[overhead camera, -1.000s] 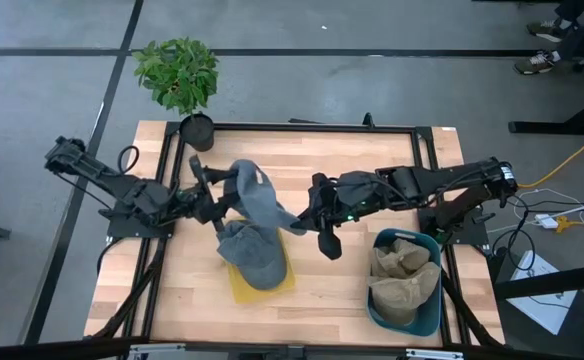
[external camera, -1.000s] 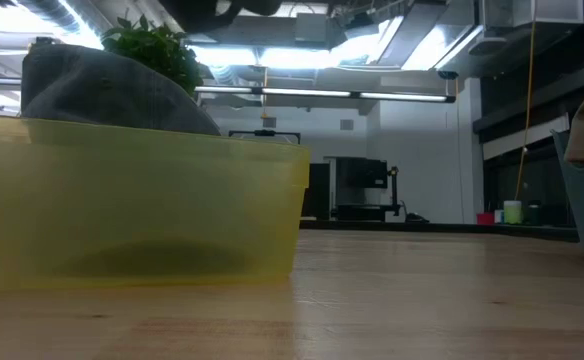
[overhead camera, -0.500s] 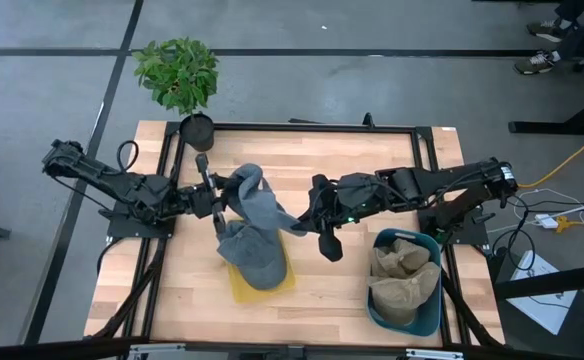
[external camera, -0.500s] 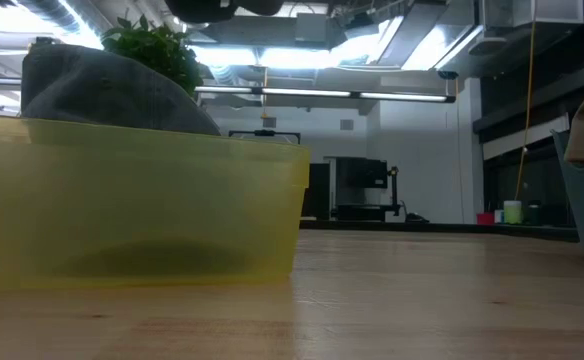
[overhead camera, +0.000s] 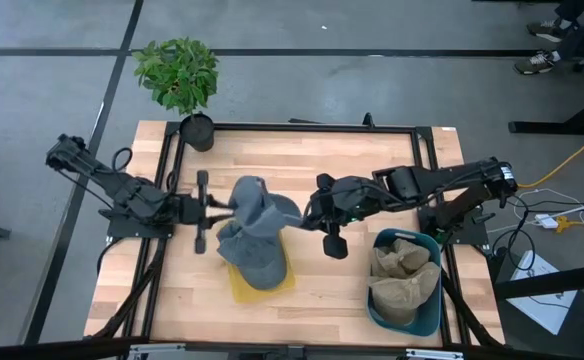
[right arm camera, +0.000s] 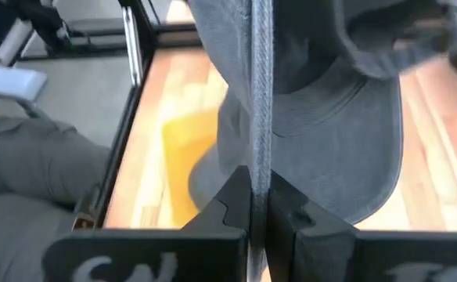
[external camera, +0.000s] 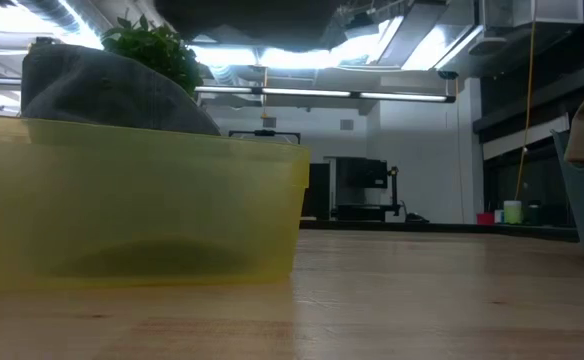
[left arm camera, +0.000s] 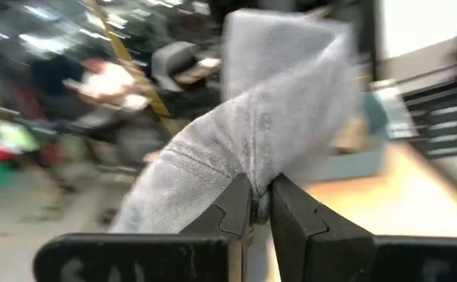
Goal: Pick & Place hat
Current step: Put the blue cap into the yellow bin
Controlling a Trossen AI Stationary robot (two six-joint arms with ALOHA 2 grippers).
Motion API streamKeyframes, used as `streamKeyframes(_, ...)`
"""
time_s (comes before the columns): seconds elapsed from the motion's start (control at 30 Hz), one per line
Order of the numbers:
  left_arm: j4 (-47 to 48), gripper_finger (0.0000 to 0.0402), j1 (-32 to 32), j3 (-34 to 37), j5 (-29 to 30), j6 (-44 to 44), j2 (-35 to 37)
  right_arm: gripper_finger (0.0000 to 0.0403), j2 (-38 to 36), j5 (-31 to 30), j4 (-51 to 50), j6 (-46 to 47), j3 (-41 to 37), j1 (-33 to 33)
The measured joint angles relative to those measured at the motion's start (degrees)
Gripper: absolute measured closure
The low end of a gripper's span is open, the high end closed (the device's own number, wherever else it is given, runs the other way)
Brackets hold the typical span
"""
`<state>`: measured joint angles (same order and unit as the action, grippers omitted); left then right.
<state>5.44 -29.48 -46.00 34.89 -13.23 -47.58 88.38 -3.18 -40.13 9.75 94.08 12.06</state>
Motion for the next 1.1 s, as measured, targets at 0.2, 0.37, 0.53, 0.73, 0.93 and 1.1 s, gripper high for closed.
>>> streamKeyframes(0.2,6.7,0.0375,-1.3,0.0,-14.9,14.9,3.5,0.0387,0.0,3.7,-2.1,1.9,0.0,-1.4)
streamKeyframes(0.37,9.0,0.0375,-0.9,0.0,-29.5,18.8,4.3,0.0387,0.1,8.6,0.3,3.0,0.0,-1.8)
streamKeyframes(0.53,8.7,0.0373,0.6,0.0,-41.4,20.8,4.0,0.0372,1.1,12.7,6.0,3.7,0.0,-1.7)
streamKeyframes(0.73,4.1,0.0372,0.6,0.0,-47.1,21.7,3.9,0.0329,4.3,12.0,8.5,3.8,0.0,-1.8)
streamKeyframes(0.93,-3.7,0.0375,0.8,0.0,-43.0,29.9,4.0,0.0267,8.0,11.3,8.7,5.0,0.0,-2.8)
streamKeyframes(1.1,-3.7,0.0371,1.5,0.0,-35.5,35.0,4.5,0.0222,10.2,10.1,11.7,6.3,0.0,-2.7)
